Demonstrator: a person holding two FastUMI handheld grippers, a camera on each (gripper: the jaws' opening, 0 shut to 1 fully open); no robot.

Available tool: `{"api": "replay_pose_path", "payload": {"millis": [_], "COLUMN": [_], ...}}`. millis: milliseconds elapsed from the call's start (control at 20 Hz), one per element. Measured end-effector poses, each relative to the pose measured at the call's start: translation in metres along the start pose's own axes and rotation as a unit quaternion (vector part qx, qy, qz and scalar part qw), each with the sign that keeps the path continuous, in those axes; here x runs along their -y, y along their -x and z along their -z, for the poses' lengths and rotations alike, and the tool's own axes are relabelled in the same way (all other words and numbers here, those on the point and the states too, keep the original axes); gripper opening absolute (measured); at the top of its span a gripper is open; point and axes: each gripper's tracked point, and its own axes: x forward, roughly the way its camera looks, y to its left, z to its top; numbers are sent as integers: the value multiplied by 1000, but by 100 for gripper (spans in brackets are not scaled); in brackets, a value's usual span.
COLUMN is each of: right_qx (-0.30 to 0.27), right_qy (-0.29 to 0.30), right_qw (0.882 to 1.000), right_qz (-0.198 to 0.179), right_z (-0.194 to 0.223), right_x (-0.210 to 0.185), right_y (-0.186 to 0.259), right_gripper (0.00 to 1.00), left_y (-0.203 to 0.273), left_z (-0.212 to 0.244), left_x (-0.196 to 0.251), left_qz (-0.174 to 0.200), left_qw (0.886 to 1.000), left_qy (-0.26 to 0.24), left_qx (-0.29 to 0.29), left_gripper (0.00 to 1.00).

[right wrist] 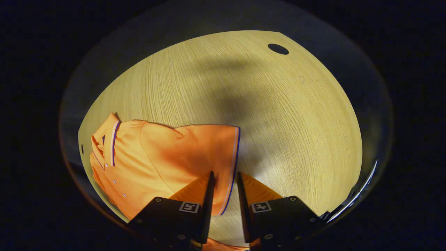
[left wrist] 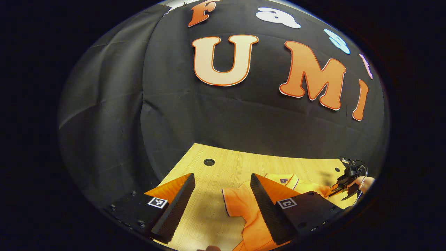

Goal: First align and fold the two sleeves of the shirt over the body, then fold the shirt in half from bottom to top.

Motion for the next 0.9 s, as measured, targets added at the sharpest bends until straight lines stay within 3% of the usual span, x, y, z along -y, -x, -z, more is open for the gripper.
{"api": "replay_pose_path", "payload": {"millis": [50,100,200,550,800,850,900], "right_qx": [5,7,10,65,101,104,107], "right_qy": [-1,7,2,41,85,92,102], "right_qw": [1000,1000,999,995,987,985,983], "right_qz": [-3,-6,-34,-66,-95,-103,-109], "right_z": [-1,-1,0,-16,-21,-18,-16], "right_x": [1,2,-9,-41,-87,-100,-112], "right_y": [3,4,8,50,93,101,106], "right_gripper": [16,14,13,13,13,18,12], "left_y": [1,0,0,10,19,21,23], "left_z": [1,2,4,3,5,6,6], "left_x": [0,1,1,-17,-36,-43,-51], "left_qz": [1,2,3,-5,-4,-6,-8], "left_qw": [1000,1000,1000,1000,1000,1000,1000], "left_qy": [2,3,5,9,23,25,27], "left_qx": [-2,-4,-6,0,4,5,6], "left_gripper": [98,98,98,98,98,98,98]}}
